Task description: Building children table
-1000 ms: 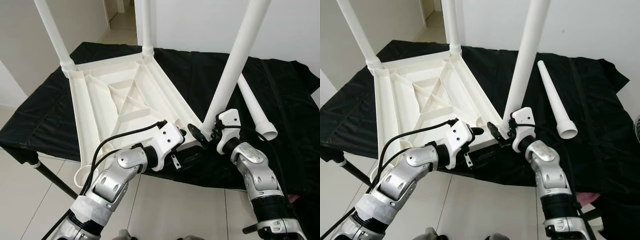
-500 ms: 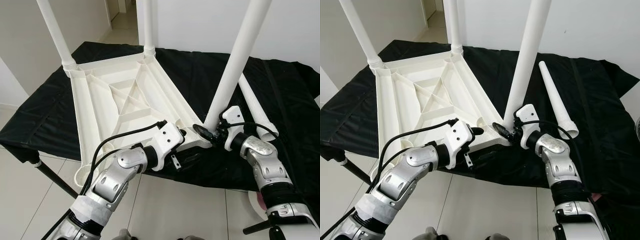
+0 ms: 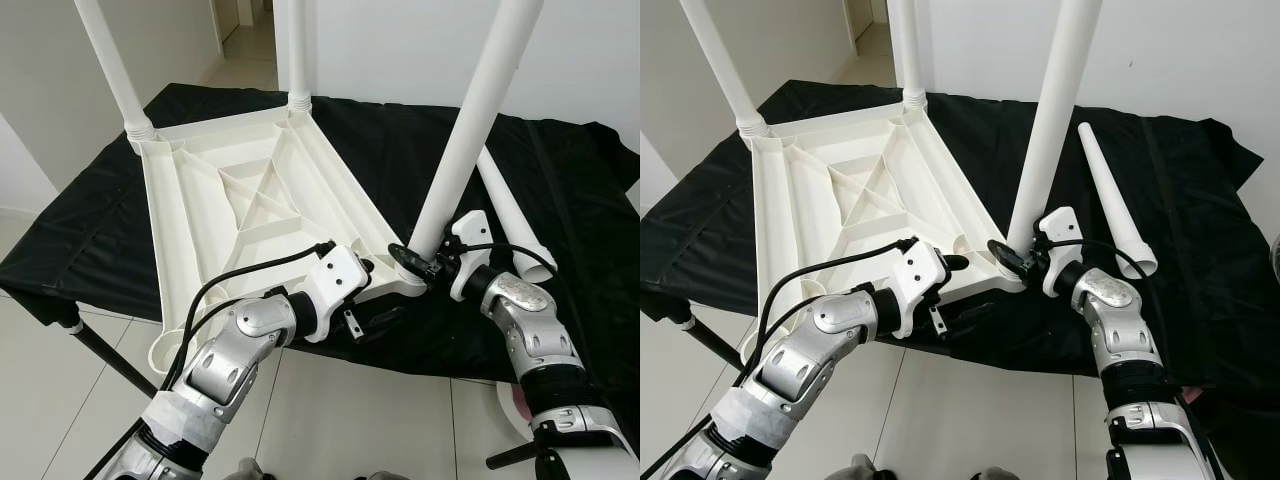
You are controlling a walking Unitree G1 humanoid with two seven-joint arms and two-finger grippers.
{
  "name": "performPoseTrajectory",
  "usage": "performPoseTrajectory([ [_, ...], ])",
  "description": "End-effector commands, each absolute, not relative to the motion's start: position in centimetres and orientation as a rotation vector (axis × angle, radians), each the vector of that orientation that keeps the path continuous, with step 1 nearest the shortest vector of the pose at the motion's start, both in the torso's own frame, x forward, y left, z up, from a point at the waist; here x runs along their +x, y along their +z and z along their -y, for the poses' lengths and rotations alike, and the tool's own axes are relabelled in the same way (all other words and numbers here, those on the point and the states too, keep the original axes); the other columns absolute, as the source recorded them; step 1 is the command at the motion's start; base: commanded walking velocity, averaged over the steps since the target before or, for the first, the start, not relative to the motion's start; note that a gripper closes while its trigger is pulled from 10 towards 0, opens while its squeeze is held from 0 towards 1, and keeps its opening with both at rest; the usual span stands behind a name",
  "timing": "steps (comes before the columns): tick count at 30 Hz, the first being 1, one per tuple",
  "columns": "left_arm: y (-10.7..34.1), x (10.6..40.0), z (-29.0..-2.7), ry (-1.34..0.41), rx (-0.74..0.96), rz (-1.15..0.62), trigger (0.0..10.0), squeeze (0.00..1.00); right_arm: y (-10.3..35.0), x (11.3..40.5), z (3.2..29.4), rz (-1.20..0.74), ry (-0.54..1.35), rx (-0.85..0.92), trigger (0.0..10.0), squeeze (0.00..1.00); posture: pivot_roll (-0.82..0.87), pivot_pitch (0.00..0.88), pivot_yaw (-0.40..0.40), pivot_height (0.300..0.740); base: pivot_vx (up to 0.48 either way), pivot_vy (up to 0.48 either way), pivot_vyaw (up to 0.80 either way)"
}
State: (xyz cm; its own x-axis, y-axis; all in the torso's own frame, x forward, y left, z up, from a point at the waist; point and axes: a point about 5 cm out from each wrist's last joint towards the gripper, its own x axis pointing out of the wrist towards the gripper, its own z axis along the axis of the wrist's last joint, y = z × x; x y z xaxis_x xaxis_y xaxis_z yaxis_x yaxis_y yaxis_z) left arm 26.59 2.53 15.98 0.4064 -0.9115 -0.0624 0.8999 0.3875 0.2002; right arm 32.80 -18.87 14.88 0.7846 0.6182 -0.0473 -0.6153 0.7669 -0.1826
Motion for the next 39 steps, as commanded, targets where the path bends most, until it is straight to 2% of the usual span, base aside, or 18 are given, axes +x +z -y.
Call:
performPoseTrajectory([
  [1,15.9,26.2,-2.3,-1.177,0.21,0.053,10.0,0.0,13.6,32.5,18.4,-0.032,0.6,-0.179,10.0,0.0,-0.11,0.037,0.032,0.74,0.0,0.0,0.0],
  [5,15.8,26.1,-2.3,-1.18,0.207,0.049,10.0,0.0,13.4,32.0,17.6,-0.017,0.46,-0.153,10.0,0.0,-0.12,0.039,0.034,0.74,0.0,0.0,0.0],
  [9,15.8,26.0,-2.3,-1.181,0.207,0.049,10.0,0.0,13.4,31.8,17.3,-0.011,0.423,-0.145,10.0,0.0,-0.12,0.039,0.034,0.74,0.0,0.0,0.0],
  [11,15.8,26.0,-2.2,-1.188,0.207,0.048,10.0,0.0,13.2,31.2,16.7,-0.012,0.241,-0.089,10.0,0.0,-0.12,0.039,0.031,0.74,0.0,0.0,0.0],
  [12,15.8,26.0,-2.2,-1.188,0.207,0.048,10.0,0.0,13.2,31.2,16.7,-0.012,0.241,-0.089,10.0,0.0,-0.12,0.039,0.031,0.74,0.0,0.0,0.0],
  [13,15.8,26.0,-2.2,-1.191,0.208,0.048,10.0,0.0,13.2,30.9,16.5,-0.014,0.149,-0.07,10.0,0.0,-0.12,0.039,0.031,0.74,0.0,0.0,0.0],
  [15,15.8,26.0,-2.2,-1.191,0.208,0.048,10.0,0.0,13.2,30.9,16.5,-0.014,0.149,-0.07,10.0,0.0,-0.12,0.039,0.031,0.74,0.0,0.0,0.0],
  [16,15.8,26.1,-2.2,-1.191,0.21,0.048,10.0,0.0,13.2,30.3,16.2,-0.011,0.037,-0.061,10.0,0.0,-0.12,0.039,0.031,0.74,0.0,0.0,0.0],
  [18,15.8,26.1,-2.2,-1.191,0.21,0.048,10.0,0.0,13.2,30.3,16.2,-0.011,0.037,-0.061,10.0,0.0,-0.12,0.039,0.031,0.74,0.0,0.0,0.0],
  [19,15.8,26.2,-2.2,-1.19,0.213,0.049,10.0,0.0,13.2,29.8,15.7,-0.011,-0.057,-0.04,10.0,0.0,-0.12,0.039,0.031,0.74,0.0,0.0,0.0],
  [22,15.8,26.1,-2.2,-1.188,0.213,0.049,10.0,0.0,13.3,29.2,14.2,-0.01,-0.085,-0.029,10.0,0.0,-0.11,0.034,0.023,0.74,0.0,0.0,0.0],
  [29,15.7,26.0,-2.2,-1.191,0.212,0.047,10.0,0.0,13.5,29.1,14.3,-0.013,-0.087,-0.021,10.0,0.0,-0.11,0.029,0.023,0.74,0.0,0.0,0.0],
  [30,15.8,26.0,-2.2,-1.192,0.212,0.048,10.0,0.0,13.7,29.1,14.3,-0.002,-0.078,-0.019,10.0,1.0,-0.11,0.029,0.023,0.74,0.0,0.0,0.0],
  [39,15.7,26.1,-2.4,-1.186,0.214,0.044,10.0,0.0,15.0,29.9,15.4,0.018,0.04,0.011,10.0,1.0,-0.11,0.032,0.019,0.74,0.0,0.0,0.0],
])
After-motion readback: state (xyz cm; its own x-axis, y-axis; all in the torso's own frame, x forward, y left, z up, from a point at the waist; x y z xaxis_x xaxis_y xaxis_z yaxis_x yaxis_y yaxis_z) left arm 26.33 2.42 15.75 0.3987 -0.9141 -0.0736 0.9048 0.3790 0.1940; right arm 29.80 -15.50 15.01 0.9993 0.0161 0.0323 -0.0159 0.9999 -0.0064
